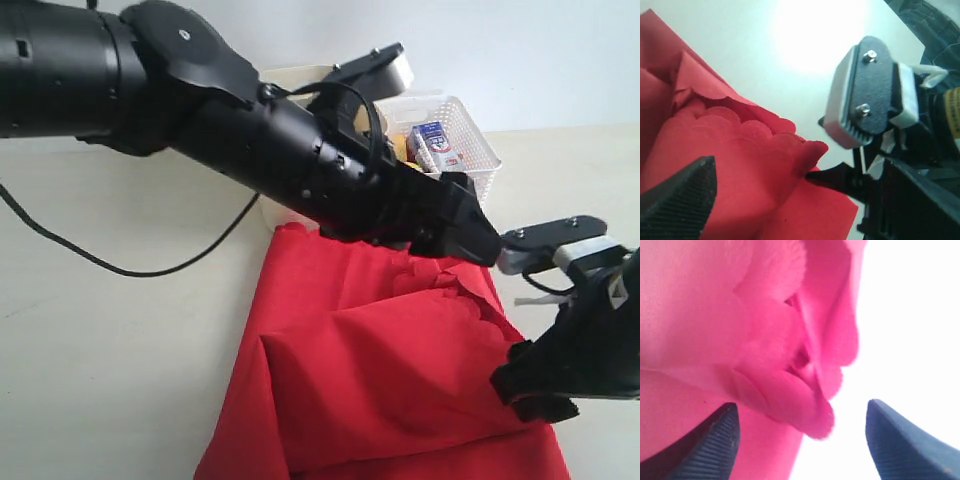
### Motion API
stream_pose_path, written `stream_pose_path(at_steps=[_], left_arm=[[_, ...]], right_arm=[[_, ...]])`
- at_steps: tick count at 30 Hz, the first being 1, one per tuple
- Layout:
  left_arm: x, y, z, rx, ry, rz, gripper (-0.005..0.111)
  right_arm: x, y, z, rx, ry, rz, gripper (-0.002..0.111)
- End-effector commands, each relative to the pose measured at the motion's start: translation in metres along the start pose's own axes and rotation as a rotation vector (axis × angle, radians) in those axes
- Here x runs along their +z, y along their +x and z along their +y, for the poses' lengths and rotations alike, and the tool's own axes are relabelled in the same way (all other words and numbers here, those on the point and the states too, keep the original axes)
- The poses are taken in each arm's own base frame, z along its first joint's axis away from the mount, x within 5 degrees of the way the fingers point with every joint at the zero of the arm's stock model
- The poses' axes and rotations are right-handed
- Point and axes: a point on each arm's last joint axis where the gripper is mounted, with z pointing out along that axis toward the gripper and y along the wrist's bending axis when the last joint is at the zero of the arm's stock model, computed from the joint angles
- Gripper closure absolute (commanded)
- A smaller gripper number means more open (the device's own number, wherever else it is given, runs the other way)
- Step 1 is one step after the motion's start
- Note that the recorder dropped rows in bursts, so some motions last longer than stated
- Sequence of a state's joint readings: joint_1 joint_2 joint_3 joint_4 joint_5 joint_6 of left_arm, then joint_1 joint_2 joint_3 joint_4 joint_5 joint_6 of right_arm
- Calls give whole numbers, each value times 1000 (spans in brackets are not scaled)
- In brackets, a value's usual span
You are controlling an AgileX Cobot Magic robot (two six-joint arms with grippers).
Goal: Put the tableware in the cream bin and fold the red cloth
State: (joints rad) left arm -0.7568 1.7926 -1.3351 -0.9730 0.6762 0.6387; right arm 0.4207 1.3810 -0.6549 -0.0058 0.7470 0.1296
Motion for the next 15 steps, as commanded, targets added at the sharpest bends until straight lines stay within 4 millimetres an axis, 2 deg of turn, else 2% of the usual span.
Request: stream_pose_path(at_steps=[1, 6, 12, 15], left_arm=[[-33, -8, -2, 16, -35, -15, 22], [-64, -6, 2, 39, -123, 35, 25], [-88, 11, 26, -20, -338, 214, 26], [-91, 20, 36, -81, -333, 259, 26]], right_arm=[[-36, 1, -6, -1, 44, -65, 40], [-57, 0, -3, -12, 3, -196, 40], [-49, -11, 5, -35, -83, -240, 40], [-39, -18, 7, -12, -165, -230, 40]])
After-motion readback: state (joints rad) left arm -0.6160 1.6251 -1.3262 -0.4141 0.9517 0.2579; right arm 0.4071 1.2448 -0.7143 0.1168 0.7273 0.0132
